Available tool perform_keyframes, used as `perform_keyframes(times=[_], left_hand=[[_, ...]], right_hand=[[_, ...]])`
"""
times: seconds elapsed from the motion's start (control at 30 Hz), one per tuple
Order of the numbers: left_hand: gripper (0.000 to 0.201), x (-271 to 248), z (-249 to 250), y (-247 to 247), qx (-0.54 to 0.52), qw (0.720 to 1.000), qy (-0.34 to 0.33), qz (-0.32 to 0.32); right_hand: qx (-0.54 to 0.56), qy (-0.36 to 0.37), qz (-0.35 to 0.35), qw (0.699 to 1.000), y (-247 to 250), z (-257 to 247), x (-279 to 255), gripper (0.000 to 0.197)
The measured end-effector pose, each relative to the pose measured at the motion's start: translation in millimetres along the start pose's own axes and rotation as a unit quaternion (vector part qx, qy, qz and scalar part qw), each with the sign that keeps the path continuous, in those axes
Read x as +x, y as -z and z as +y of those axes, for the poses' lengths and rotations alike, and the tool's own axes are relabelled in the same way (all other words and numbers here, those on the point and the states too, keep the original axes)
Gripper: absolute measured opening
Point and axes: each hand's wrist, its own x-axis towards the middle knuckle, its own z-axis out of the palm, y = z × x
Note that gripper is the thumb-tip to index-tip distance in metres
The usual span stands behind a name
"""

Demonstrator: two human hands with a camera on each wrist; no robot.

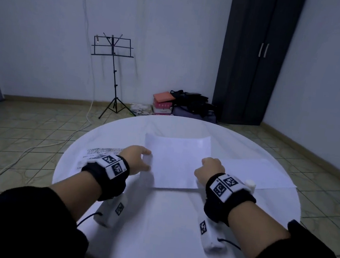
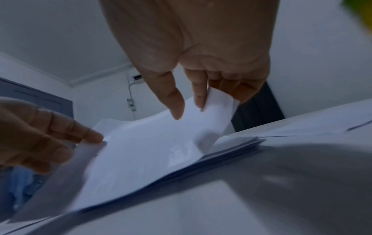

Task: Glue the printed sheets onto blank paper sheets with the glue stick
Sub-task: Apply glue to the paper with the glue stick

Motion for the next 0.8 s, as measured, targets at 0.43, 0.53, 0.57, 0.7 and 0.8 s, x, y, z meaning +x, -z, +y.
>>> perform_keyframes(times=[0.43, 0.53, 0.57, 0.7, 0.8], left_hand=[[0.054, 66, 7, -14, 0.233, 0.962, -0.010, -0.145], [0.045, 67, 0, -15, 0.263, 0.952, -0.025, -0.152], [0.043, 66, -4, -13, 0.259, 0.954, -0.025, -0.151], [0.040, 64, -34, 5, 0.241, 0.959, -0.015, -0.146], [0.038, 59, -66, 33, 0.264, 0.954, 0.035, -0.138]], right_hand=[[-0.300, -0.006, -0.114, 0.947, -8, -12, 74, 0.037], [-0.309, -0.004, -0.122, 0.943, -23, -6, 94, 0.039], [-0.321, -0.014, -0.114, 0.940, -29, -7, 99, 0.043], [-0.303, 0.025, -0.039, 0.952, -29, -48, 71, 0.036], [-0.343, 0.138, -0.055, 0.927, -51, -97, 61, 0.036]])
